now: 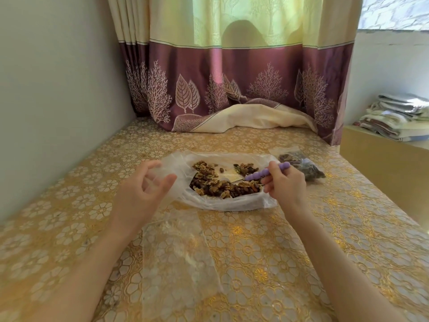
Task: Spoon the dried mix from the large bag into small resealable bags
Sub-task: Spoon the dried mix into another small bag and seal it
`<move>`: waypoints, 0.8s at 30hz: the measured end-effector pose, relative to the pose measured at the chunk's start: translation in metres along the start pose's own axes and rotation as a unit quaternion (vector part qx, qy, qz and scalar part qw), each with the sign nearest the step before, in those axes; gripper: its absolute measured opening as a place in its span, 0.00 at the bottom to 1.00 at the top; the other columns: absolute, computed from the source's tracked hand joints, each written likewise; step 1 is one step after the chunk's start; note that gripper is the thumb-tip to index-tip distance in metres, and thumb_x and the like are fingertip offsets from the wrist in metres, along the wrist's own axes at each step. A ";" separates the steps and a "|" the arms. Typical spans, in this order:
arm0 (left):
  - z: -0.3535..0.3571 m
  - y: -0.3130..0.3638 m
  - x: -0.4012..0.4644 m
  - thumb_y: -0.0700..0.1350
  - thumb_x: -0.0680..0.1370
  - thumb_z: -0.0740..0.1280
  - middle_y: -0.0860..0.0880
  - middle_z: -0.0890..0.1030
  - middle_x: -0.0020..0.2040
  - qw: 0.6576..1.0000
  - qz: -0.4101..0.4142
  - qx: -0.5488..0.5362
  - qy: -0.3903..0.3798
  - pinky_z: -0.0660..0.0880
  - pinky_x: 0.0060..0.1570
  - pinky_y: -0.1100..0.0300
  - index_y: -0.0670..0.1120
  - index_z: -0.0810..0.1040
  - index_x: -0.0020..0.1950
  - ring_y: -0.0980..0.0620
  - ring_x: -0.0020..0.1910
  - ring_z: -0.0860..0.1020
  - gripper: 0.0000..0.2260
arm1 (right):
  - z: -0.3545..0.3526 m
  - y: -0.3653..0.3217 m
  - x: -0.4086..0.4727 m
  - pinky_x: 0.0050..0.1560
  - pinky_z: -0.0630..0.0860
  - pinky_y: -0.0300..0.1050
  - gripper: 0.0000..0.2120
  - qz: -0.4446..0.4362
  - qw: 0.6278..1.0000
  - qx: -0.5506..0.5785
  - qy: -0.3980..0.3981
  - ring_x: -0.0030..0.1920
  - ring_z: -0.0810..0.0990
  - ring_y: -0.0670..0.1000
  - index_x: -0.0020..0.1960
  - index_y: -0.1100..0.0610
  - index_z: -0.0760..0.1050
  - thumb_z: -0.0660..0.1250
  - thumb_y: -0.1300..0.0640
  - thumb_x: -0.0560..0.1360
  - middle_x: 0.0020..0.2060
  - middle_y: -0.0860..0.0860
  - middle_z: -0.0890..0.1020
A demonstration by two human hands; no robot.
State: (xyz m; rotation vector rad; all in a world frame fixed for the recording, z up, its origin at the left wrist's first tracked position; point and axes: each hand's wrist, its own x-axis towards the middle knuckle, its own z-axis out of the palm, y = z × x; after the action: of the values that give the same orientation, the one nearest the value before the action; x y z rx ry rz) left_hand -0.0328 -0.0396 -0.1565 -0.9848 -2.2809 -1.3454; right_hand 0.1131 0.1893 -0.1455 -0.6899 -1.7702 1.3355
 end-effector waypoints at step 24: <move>0.001 -0.016 0.002 0.75 0.66 0.58 0.58 0.75 0.43 0.999 -0.050 -0.003 -0.016 0.69 0.36 0.65 0.65 0.68 0.57 0.64 0.40 0.73 0.25 | 0.039 -0.056 0.030 0.19 0.61 0.32 0.18 0.055 0.978 0.195 -0.056 0.23 0.69 0.44 0.31 0.61 0.74 0.57 0.63 0.78 0.23 0.51 0.80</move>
State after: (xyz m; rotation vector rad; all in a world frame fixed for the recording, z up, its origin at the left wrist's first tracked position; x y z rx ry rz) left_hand -0.0449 -0.0428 -0.1661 -0.9115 -2.3806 -1.3864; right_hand 0.0661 0.1767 -0.0891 -0.5058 -1.5059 1.7645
